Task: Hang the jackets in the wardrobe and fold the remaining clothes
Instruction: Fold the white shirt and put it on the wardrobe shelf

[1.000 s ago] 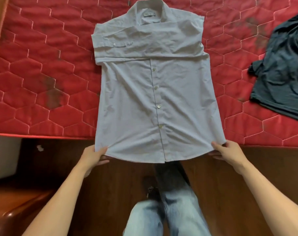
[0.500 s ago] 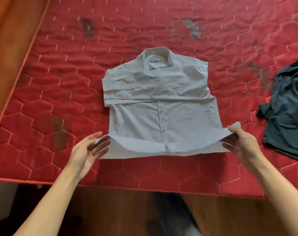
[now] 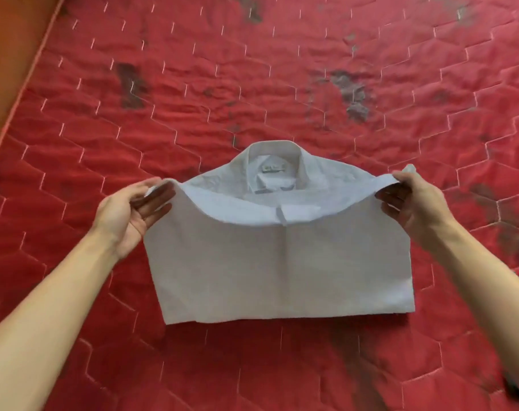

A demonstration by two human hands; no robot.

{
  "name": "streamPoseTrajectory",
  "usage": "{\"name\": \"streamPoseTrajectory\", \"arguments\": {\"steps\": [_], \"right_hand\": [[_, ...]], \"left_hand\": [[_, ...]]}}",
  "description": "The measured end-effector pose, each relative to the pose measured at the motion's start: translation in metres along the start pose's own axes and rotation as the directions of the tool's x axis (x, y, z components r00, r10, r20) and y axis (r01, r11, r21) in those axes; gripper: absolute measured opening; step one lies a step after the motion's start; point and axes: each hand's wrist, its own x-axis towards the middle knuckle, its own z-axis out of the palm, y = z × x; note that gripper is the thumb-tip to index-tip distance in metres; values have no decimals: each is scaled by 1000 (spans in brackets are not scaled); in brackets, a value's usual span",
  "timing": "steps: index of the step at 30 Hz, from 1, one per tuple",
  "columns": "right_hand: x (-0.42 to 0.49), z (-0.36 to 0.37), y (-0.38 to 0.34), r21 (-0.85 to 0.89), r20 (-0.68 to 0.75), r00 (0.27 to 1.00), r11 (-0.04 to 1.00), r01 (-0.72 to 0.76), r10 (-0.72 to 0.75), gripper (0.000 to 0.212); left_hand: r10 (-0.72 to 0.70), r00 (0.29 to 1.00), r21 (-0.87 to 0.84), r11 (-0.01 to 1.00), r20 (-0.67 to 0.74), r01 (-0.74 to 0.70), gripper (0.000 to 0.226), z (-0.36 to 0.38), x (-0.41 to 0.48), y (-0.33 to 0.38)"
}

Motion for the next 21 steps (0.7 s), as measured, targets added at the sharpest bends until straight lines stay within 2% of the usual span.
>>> {"name": "streamPoseTrajectory", "arguments": {"steps": [2,4,6,7,8,9,10,11,12,13,14,15,18,21], "right_hand": [[34,12,-12,-5,-6,1000,1000,7,-7,15],[63,21,-13,-45,-4,1000,999,22,-22,10],[83,24,-1,-150,15,998,987,56,-54,15],[89,22,10,-259,15,994,960,104,-104,18],[92,17,24,-423,25,984,890,169,-175,21],[94,11,39,-616,53,964,751,238,-262,26],[93,4,54,-767,116,936,569,296,-332,32],[90,-3,68,-848,195,902,395,352,-385,36],[88,-10,81,-885,265,864,247,394,-428,38],[84,-15,92,-899,310,832,142,414,-460,40],[80,-19,101,-911,316,821,89,403,-476,43],[75,-24,110,-925,280,831,97,367,-481,47],[47,-34,131,-916,35,882,338,217,-471,64],[16,-47,144,-857,-123,871,493,148,-476,72]], "left_hand": [[30,999,15,999,-40,-30,26,14,33,11],[55,996,50,997,-74,-51,30,28,63,11],[76,993,145,987,-92,-62,51,37,87,1],[90,991,226,972,-99,-66,64,39,96,-8],[121,988,362,929,-97,-78,75,40,99,-19],[165,983,548,831,-78,-96,81,37,101,-33],[219,974,739,665,-50,-112,80,35,98,-47],[289,957,869,475,-6,-138,75,30,94,-63],[352,935,927,334,43,-168,70,24,89,-78],[395,917,946,268,64,-181,68,17,84,-92],[417,909,950,274,23,-150,67,13,76,-102],[426,903,941,324,-51,-99,69,8,67,-111],[445,864,891,454,-237,10,76,-1,32,-131],[430,828,843,531,-360,91,68,-6,-1,-145]]}}
